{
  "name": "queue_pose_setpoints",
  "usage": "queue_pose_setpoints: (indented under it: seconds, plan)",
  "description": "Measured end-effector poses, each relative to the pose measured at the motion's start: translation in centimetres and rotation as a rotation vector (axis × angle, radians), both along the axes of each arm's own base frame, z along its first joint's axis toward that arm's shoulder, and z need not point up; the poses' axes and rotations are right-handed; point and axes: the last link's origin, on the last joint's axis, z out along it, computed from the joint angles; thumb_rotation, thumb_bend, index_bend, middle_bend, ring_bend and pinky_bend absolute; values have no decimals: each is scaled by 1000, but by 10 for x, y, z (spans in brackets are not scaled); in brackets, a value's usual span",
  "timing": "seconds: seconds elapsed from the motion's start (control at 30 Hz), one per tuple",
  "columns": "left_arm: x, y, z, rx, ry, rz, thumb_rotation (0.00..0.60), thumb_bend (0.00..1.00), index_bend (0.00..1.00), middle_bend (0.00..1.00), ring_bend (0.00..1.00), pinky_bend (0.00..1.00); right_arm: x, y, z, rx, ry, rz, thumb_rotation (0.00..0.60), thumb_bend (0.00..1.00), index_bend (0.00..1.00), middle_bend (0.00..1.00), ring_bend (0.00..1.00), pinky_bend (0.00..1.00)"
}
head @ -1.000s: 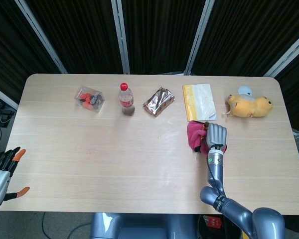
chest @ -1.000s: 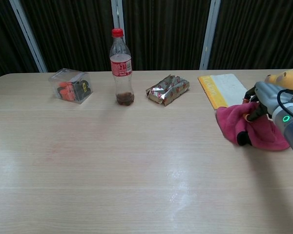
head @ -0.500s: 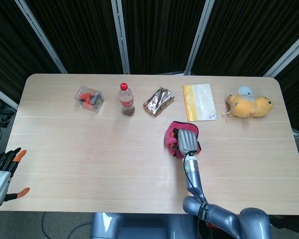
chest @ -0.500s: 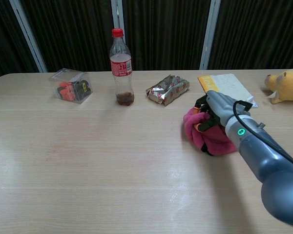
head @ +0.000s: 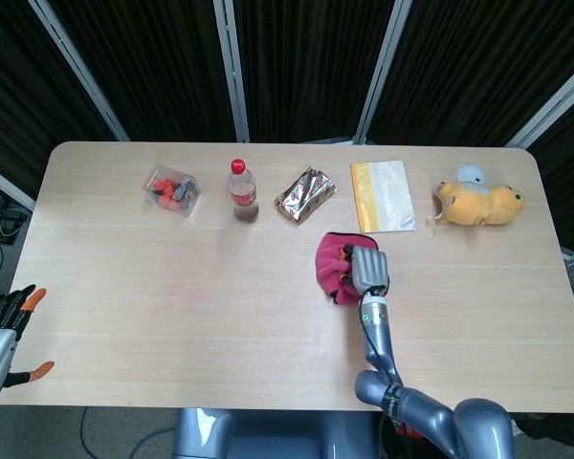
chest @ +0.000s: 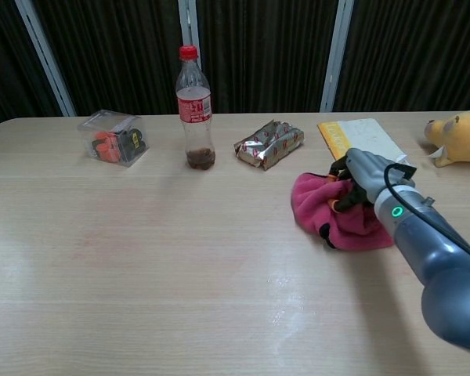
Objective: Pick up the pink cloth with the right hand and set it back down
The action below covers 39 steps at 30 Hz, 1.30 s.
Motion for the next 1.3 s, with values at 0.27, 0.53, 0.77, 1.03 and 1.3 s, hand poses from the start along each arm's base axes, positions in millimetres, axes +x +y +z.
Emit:
queue_pose_setpoints:
  seconds: [0.27,0.53,0.77,1.03,1.3]
  plan:
    - [-1,1,-1,0,14,4,600,0,7,0,0,0,-45,-12,39,-88,18,-85,600,506,741,629,488,693]
    - [0,1,-2,1,17,9,600,0,12,0,0,0,-65,-6,73,-149,20,-106,600,505,741,628,487,693]
    - [2,1,-3,0,15,-5,600,0,14,0,0,0,-59,11,101,-175,-16,-68,600,506,741,628,487,693]
    - [4,-3,-3,5,14,-23,600,0,18,0,0,0,-27,52,136,-170,-93,24,600,506,734,618,483,693]
    - [3,-3,-4,1,15,-25,600,0,18,0,0,0,-21,110,169,-116,-90,75,600,492,678,544,417,693]
